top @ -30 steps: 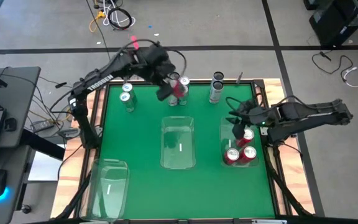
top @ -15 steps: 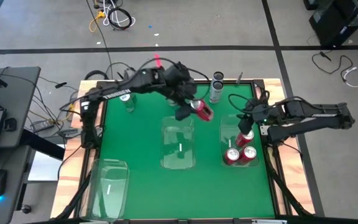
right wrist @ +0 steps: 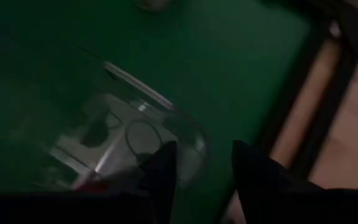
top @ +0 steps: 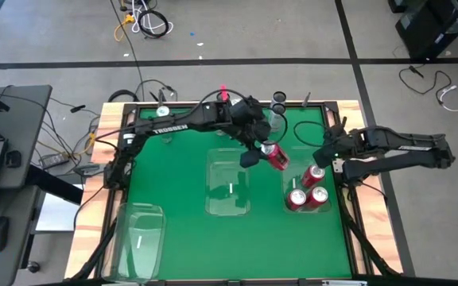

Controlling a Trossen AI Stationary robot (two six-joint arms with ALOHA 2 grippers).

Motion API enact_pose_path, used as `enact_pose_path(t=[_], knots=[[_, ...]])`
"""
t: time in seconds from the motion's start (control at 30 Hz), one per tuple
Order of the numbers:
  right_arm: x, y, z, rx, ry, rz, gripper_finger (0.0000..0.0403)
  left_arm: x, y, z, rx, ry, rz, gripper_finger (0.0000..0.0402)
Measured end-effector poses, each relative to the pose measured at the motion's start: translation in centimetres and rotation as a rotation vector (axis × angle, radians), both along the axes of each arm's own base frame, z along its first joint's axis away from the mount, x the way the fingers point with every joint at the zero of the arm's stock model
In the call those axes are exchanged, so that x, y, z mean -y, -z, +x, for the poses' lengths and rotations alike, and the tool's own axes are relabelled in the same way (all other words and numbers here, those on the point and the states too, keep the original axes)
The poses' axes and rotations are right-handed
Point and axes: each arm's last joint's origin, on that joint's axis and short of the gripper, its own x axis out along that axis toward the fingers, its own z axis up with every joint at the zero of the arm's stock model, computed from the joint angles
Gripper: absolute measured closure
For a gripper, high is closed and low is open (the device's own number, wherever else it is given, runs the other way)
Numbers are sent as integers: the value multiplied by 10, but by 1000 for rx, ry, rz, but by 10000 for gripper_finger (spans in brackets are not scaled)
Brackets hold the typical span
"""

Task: Sort soda cans
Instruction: Put the red-black soda can into the top right transparent bin

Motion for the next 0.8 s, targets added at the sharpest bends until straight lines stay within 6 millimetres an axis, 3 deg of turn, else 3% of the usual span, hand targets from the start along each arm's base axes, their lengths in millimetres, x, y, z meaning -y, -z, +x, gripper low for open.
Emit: enact_pose_path(t=[0.2,0.37,0.63,0.8], knots=[[1,4,-9,-118,115,31,264,-1,12,10,-4,-10,7,141],[3,16,-2,-174,122,42,266,-4,24,19,-12,-21,16,141],[7,27,8,-240,143,53,268,-5,24,20,-4,-47,44,141],[10,31,15,-292,124,54,292,-5,25,19,-11,-41,51,141]])
